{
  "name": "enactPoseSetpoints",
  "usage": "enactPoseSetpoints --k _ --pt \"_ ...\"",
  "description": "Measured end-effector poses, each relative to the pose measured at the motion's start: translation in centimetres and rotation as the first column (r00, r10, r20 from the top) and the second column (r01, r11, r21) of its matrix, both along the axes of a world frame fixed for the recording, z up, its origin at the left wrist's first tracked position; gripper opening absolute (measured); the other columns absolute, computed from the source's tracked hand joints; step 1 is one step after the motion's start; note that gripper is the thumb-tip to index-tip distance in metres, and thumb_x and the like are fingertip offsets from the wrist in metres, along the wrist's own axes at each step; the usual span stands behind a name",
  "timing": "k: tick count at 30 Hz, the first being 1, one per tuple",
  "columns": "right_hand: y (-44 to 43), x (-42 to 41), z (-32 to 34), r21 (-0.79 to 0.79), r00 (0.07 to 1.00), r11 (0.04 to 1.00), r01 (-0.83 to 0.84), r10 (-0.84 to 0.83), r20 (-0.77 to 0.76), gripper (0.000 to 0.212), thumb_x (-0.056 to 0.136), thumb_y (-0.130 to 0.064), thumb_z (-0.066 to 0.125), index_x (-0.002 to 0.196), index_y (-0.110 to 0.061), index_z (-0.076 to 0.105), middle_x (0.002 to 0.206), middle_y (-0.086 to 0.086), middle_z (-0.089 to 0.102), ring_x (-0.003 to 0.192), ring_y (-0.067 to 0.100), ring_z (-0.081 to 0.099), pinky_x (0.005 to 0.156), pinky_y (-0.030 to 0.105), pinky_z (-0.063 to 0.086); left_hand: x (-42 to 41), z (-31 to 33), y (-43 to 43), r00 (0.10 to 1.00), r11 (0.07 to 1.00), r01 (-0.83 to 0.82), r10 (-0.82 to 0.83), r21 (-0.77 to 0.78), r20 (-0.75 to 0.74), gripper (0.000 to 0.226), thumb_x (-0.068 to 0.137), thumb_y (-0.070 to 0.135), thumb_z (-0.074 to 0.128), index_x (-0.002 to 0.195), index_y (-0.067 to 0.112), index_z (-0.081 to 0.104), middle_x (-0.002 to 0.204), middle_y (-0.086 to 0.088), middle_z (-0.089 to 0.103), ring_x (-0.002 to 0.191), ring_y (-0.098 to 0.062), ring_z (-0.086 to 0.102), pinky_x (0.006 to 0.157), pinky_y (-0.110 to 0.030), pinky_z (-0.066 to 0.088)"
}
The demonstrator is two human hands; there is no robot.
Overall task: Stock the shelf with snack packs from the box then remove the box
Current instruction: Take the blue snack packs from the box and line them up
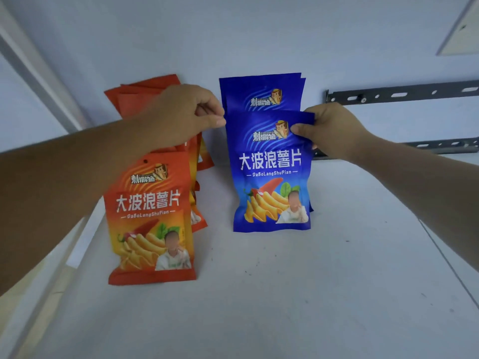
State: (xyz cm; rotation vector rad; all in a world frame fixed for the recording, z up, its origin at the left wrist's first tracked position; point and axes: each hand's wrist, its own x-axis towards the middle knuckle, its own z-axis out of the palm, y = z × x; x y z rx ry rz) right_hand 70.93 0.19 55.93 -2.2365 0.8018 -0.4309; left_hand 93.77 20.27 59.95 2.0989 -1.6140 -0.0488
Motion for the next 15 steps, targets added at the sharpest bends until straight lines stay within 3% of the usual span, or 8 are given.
enactPoseSetpoints --k 4,9,15 --pt "0.0 1.0 -0.9 0.078 0.999 0.996 0.043 -0.045 0.021 0.032 0.096 -0.038 0.065 0.116 -0.013 0.062 0.1 -0.002 0.071 0.084 0.011 0.069 0.064 0.022 0.053 0.1 -1.5 1.6 0.999 1.0 -0.017 0.018 0.012 -0.032 0.019 0.088 0.036 0.074 0.104 0.026 0.071 0.092 0.015 0.069 0.086 -0.001 0.065 0.079 -0.023 0.054" --pt "0.2 2.0 -1.6 0.195 0.997 0.979 0.064 -0.073 0.039 0.029 0.094 -0.037 0.066 0.114 -0.017 0.059 0.106 -0.004 0.068 0.094 0.016 0.068 0.063 0.02 0.052 -0.6 -2.5 2.3 0.999 1.0 -0.017 0.018 0.026 -0.049 0.022 0.09 0.035 0.071 0.108 0.023 0.071 0.094 0.015 0.068 0.087 -0.002 0.065 0.077 -0.022 0.055" --pt "0.3 2.3 -2.1 0.238 0.994 0.967 0.094 -0.106 0.039 0.033 0.095 -0.036 0.065 0.118 -0.014 0.058 0.11 -0.003 0.066 0.099 0.017 0.066 0.063 0.022 0.052 -1.1 -3.2 2.3 0.996 0.998 -0.008 0.013 0.062 -0.086 0.022 0.091 0.038 0.069 0.108 0.025 0.07 0.091 0.019 0.065 0.089 0.008 0.061 0.063 -0.001 0.044"
